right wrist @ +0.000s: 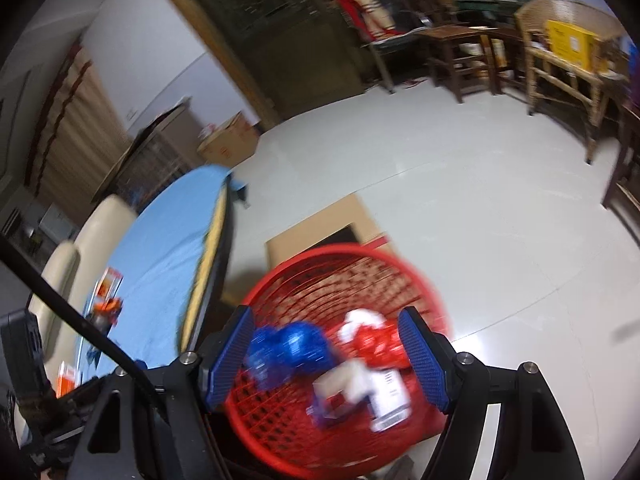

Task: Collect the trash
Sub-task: 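Move both open grippers back toward the table, then grasp the torn blue cardboard box with the left gripper, then grasp the black plastic bag with the right gripper, then carry the black bag in the right gripper while the left carries the blue box toward the basket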

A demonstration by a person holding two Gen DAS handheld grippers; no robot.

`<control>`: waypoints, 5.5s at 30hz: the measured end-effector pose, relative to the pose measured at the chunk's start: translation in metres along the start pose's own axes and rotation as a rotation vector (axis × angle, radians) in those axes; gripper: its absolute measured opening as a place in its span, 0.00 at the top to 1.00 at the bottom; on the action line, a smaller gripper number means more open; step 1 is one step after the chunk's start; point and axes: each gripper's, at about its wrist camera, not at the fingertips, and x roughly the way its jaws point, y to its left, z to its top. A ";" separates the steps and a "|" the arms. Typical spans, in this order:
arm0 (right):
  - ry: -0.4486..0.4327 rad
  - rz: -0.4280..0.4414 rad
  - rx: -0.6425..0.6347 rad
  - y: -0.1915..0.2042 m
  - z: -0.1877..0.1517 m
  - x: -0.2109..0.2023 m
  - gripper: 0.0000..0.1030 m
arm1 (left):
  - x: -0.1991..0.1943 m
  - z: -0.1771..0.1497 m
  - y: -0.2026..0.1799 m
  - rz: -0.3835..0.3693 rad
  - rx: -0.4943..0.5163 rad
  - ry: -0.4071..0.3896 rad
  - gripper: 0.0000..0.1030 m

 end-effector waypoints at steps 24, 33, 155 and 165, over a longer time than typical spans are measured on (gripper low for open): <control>0.259 0.186 -0.518 0.247 -0.103 0.083 0.25 | -0.032 -0.019 0.319 0.223 -0.417 -0.096 0.26; 0.292 0.170 -0.540 0.263 -0.102 0.102 0.25 | -0.003 0.016 0.365 0.097 -0.255 -0.071 0.23; 0.103 0.264 -0.362 0.177 -0.081 0.025 0.68 | -0.068 -0.064 0.150 0.328 -0.260 -0.092 0.32; 0.064 0.218 -0.313 0.144 -0.069 0.011 0.68 | -0.061 -0.054 0.129 0.307 -0.208 -0.094 0.32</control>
